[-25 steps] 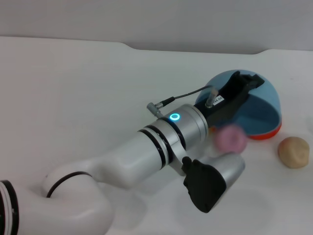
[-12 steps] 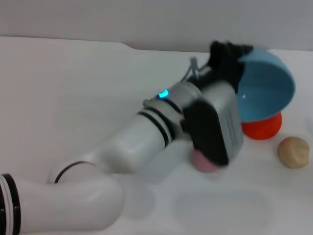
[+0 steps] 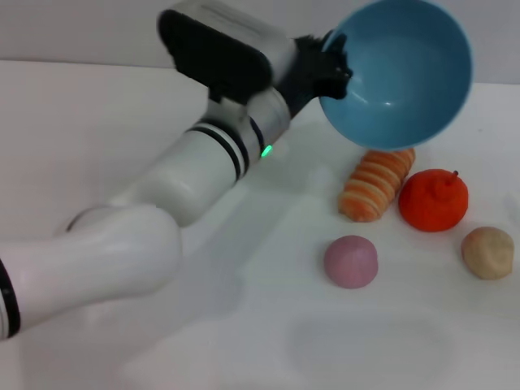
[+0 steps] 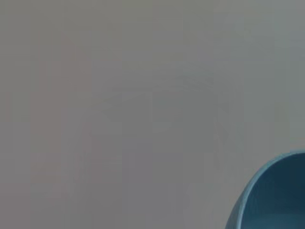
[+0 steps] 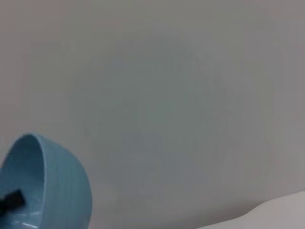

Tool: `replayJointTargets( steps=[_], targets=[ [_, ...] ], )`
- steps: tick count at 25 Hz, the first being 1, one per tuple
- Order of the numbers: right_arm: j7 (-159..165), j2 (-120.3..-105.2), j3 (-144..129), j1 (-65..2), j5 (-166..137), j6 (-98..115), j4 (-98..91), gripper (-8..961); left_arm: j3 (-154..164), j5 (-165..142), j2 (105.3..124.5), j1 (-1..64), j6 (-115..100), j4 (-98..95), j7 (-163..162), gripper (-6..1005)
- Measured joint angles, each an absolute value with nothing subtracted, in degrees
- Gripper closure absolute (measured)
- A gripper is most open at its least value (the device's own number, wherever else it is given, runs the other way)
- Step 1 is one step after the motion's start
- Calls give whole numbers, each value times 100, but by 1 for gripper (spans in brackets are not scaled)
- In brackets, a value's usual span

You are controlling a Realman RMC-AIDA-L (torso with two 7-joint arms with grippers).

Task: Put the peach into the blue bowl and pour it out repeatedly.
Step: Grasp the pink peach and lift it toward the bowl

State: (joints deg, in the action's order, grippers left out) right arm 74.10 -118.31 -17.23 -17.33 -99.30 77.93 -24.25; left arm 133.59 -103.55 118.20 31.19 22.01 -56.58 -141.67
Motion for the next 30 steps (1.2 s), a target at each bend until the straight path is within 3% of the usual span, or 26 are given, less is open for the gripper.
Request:
replayJointTargets(
  steps=[18, 30],
  targets=[
    [7716, -11771, -2235, -1783, -10029, 7785, -2541, 164, 9856, -11703, 11778, 3484, -3011, -5264, -15060, 999],
    [10612, -11806, -3416, -2260, -12069, 8520, -3933, 167, 9427, -13595, 11817, 3765, -3589, -5283, -16451, 999]
  ],
)
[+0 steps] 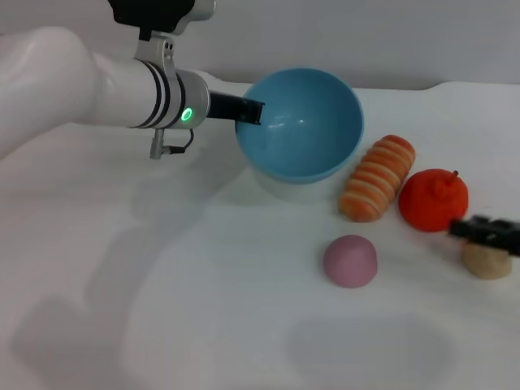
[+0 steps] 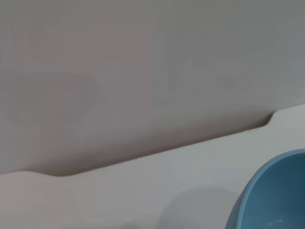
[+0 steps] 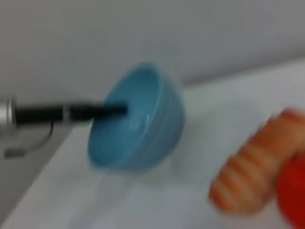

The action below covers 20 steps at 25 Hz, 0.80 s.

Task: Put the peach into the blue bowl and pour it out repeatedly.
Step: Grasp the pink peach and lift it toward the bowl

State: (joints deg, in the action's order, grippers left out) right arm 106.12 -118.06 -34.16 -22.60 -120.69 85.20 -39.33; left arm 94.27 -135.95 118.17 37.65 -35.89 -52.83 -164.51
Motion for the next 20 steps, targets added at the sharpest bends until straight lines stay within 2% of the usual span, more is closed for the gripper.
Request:
replayJointTargets(
  steps=[5, 20],
  targets=[
    [11196, -11847, -4043, -2993, -12798, 7965, -3459, 168, 9463, -13620, 11837, 3791, -3292, -5237, -16465, 1000],
    [10442, -11918, -4667, -3757, -12356, 6551, -1814, 173, 9475, -13572, 11852, 3755, -3015, -5072, -16474, 999]
  ],
)
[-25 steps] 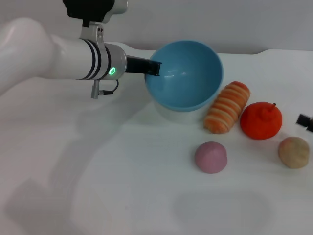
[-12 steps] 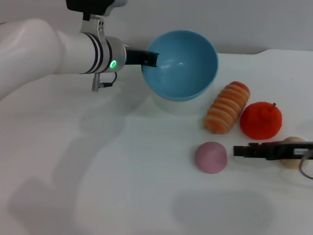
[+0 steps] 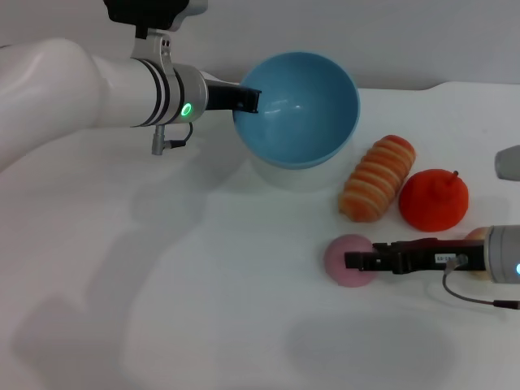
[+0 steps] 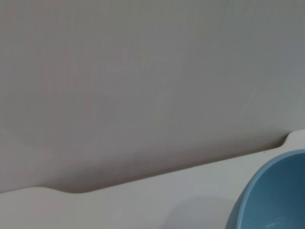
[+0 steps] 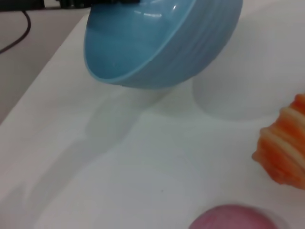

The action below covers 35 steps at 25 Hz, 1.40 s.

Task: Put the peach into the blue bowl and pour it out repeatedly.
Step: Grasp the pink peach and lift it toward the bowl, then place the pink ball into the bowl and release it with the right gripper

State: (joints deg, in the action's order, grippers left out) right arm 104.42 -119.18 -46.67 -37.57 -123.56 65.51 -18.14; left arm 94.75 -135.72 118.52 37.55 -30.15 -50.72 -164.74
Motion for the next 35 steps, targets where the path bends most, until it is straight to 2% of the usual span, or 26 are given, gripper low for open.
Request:
replayJointTargets(
  steps=[9, 15, 20, 23, 27, 30, 35],
  targets=[
    [10420, -11903, -4737, -3766, -12391, 6471, -1764, 175, 9531, -13570, 11858, 3733, -2988, -5021, -16478, 999],
    [10408, -11894, -4788, -3739, -12394, 6593, -1882, 353, 9536, -13570, 11857, 3735, -2987, -5017, -16479, 999],
    [10412, -11892, -4775, -3594, -12369, 6917, -2335, 569, 9543, -13583, 11854, 3736, -2998, -5007, -16479, 1000],
    [10427, -11890, -4760, -3511, -12331, 7235, -2656, 756, 9544, -13600, 11841, 3736, -3017, -4971, -16473, 1000],
    [10338, -11875, -4778, -3330, -12123, 8179, -3463, 776, 9556, -13724, 11817, 3789, -3140, -4925, -16436, 999],
    [10284, -11864, -4731, -2978, -11427, 9331, -4969, 790, 9663, -14023, 11827, 3924, -3334, -4896, -16433, 999],
    [10666, -11862, -4585, -2877, -11132, 9577, -5870, 818, 9970, -14159, 11854, 4212, -3829, -4913, -16471, 999]
  ],
)
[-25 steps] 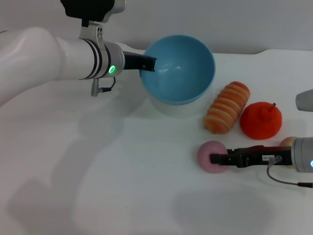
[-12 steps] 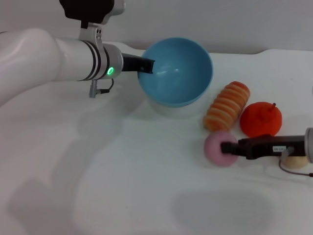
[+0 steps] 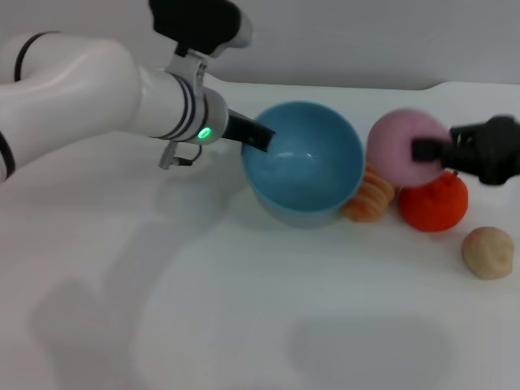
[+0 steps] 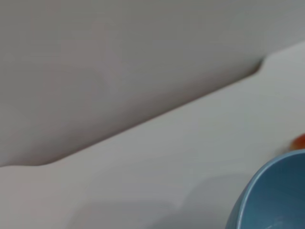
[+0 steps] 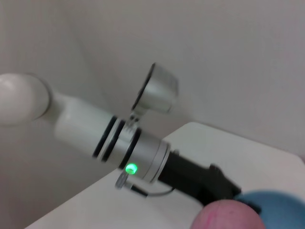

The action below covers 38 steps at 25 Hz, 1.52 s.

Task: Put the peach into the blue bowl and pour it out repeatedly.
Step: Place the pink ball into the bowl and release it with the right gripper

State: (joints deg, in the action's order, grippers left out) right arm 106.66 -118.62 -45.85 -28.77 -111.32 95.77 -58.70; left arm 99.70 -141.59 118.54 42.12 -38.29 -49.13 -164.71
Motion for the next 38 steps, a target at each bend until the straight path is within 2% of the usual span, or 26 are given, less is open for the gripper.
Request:
replayJointTargets(
  steps=[9, 14, 20, 26, 31, 34, 38],
  targets=[
    [10844, -11848, -4707, -3412, -11496, 8577, -4895, 888, 10430, -13698, 11871, 4372, -4198, -5221, -16475, 1000],
    [10618, -11856, -4776, -3423, -11521, 8235, -4602, 811, 10454, -13696, 11869, 4334, -4140, -5233, -16477, 1000],
    [10518, -11865, -4750, -3382, -11482, 8212, -4546, 574, 10458, -13693, 11865, 4285, -4014, -5173, -16479, 1000],
    [10259, -11864, -4705, -3250, -11236, 8146, -4376, 495, 10490, -13672, 11864, 4220, -3930, -5159, -16478, 1000],
    [10048, -11852, -4503, -2672, -10739, 8152, -4395, 471, 10627, -13714, 11841, 4207, -3778, -5261, -16410, 1000],
    [9542, -11867, -3934, -1754, -10211, 8198, -4088, 474, 10706, -13932, 11831, 4102, -3375, -5276, -16301, 1000],
    [8648, -11835, -3316, -1280, -9665, 8254, -3453, 478, 11100, -14348, 11832, 3995, -2646, -5437, -16146, 1000]
  ],
)
